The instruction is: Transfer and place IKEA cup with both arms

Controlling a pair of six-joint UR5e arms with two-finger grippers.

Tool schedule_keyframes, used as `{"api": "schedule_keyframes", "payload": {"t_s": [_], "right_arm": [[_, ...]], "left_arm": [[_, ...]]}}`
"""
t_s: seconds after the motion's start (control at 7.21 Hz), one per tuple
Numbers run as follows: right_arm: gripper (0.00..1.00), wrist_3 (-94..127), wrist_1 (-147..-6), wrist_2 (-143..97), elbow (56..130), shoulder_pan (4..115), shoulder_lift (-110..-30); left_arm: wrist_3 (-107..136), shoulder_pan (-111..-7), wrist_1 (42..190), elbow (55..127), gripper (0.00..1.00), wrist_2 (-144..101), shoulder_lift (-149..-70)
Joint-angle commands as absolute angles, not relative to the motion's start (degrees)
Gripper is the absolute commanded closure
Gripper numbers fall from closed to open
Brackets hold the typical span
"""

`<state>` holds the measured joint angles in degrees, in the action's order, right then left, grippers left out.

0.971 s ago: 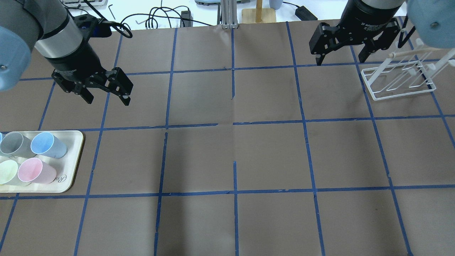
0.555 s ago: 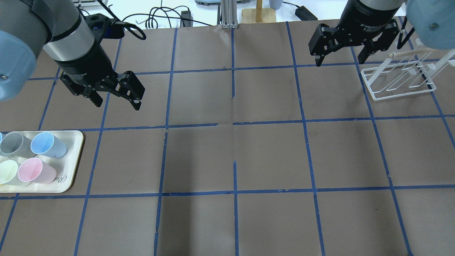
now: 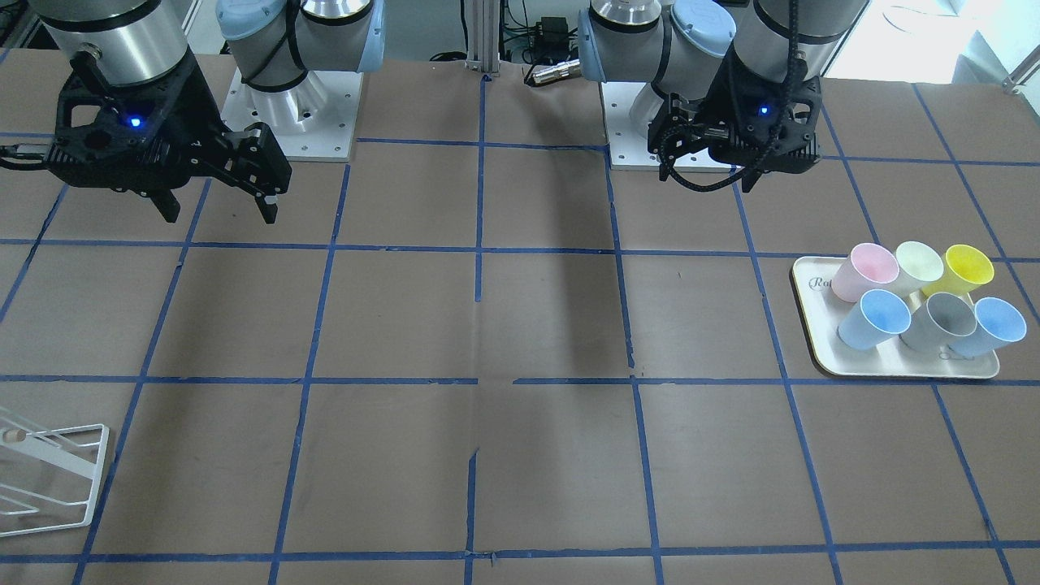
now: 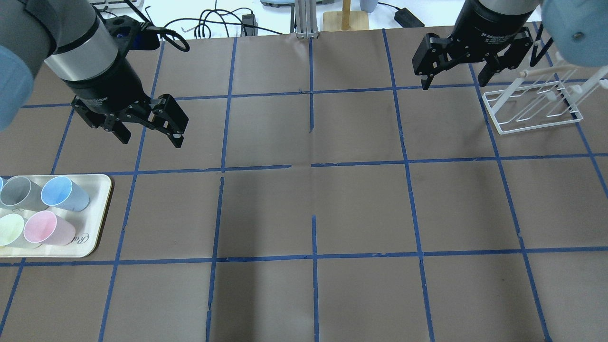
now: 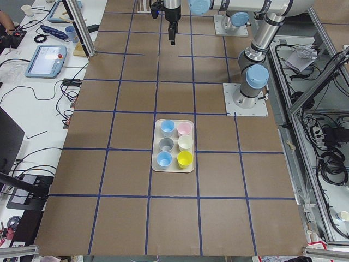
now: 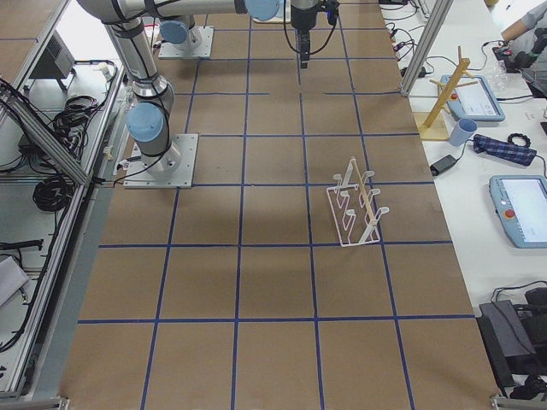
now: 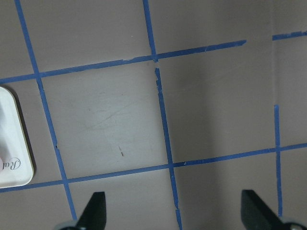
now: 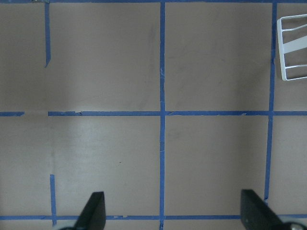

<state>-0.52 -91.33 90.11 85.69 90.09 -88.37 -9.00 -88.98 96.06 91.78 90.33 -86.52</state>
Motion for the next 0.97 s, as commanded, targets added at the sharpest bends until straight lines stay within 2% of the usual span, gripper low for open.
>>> {"api": "schedule_keyframes", "payload": {"t_s": [0.0,0.83], "right_arm": [[0.0,-0.53,-91.32,90.09,85.69,90.09,-88.33],[0.0,-0.53,-91.32,90.09,85.69,90.0,-88.24]], "left_arm": [[-9.05,-88.86,96.15,91.76,0.0,90.62,-86.48],[-8.96,-88.86,96.15,91.67,0.0,90.26,-86.04]]}}
